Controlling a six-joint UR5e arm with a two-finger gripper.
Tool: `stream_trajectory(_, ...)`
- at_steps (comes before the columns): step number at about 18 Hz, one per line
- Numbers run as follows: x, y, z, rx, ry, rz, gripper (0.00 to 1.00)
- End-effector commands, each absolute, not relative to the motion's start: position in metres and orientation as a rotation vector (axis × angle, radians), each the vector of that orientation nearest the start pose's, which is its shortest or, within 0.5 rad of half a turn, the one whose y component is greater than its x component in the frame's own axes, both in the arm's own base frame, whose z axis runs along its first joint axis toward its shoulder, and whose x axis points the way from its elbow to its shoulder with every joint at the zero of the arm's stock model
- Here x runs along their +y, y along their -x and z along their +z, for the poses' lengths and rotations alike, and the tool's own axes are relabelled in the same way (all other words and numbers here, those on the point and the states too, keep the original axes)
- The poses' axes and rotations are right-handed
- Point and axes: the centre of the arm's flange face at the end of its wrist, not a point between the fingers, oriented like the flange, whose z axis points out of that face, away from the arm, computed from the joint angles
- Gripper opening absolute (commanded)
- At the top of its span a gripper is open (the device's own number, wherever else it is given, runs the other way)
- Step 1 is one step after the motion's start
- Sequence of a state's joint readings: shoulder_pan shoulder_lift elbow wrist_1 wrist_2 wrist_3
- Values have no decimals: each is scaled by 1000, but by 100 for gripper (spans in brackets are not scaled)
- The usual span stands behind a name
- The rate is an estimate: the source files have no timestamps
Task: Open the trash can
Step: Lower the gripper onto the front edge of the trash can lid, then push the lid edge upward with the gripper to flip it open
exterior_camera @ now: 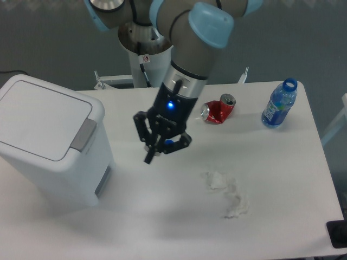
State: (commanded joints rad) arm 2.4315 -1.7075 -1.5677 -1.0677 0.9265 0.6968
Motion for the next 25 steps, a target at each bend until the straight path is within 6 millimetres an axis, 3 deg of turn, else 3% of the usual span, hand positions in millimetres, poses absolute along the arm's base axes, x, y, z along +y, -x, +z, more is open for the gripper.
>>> stream_trajectory(4, 524, 273, 508, -103, 2422, -301, 3)
stream_trajectory(8, 528, 246, 497, -71, 2442, -337, 3)
stream_trajectory(16, 529, 233, 482, -59, 2463, -369, 3)
stream_trajectory(25, 527, 229, 479, -58, 2468, -374, 3)
